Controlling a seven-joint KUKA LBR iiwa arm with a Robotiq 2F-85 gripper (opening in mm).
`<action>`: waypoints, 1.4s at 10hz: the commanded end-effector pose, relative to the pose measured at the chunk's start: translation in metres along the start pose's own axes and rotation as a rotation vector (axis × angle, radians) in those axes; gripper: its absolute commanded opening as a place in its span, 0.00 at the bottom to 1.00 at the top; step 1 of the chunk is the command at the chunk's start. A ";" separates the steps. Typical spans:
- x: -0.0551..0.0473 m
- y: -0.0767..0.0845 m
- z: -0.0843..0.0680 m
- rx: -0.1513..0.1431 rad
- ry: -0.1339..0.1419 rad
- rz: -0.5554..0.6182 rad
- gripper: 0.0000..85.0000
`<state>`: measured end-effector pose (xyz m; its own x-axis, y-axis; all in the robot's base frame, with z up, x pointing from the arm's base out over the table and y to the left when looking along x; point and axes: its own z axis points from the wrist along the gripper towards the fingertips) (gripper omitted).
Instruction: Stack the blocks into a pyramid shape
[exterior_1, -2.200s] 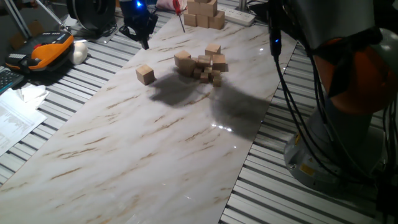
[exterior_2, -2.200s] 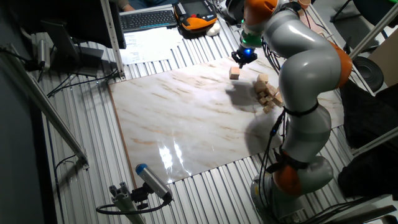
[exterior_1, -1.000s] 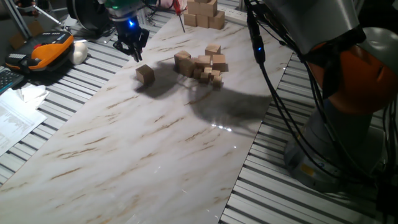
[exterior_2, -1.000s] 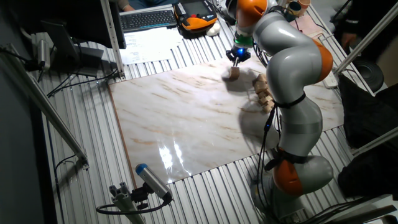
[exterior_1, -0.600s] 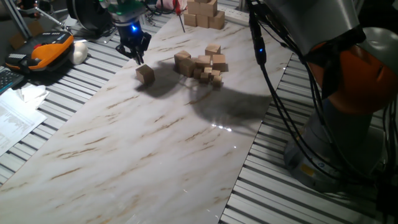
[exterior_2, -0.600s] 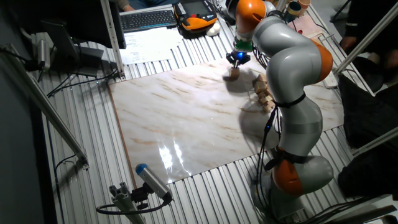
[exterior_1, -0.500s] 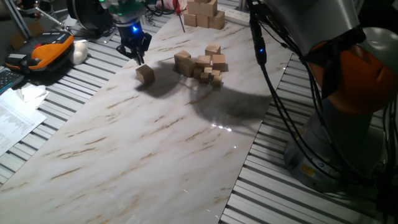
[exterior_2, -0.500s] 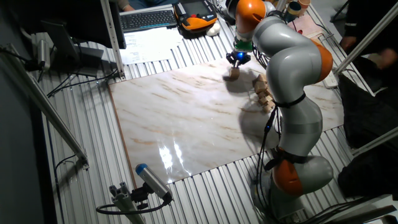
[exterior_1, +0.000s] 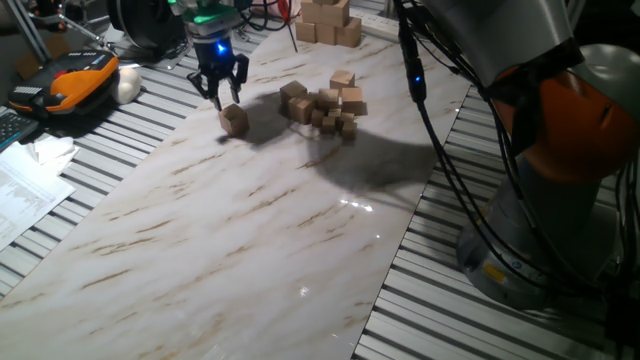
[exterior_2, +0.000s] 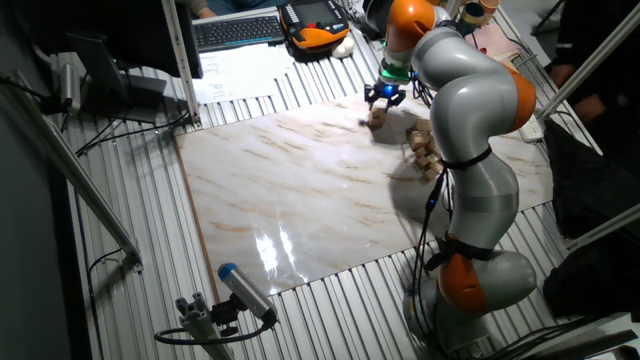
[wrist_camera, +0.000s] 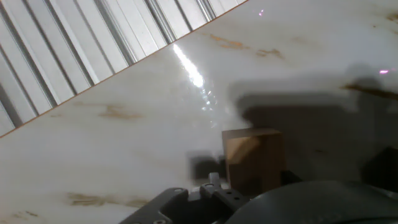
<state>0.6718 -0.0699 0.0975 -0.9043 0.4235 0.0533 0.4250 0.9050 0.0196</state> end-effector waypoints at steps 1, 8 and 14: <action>0.000 0.000 0.000 0.002 -0.001 0.000 0.60; -0.006 -0.002 0.016 0.013 -0.054 -0.010 0.80; -0.009 -0.002 0.026 0.004 -0.064 -0.010 0.80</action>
<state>0.6775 -0.0746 0.0705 -0.9091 0.4164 -0.0105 0.4162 0.9091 0.0159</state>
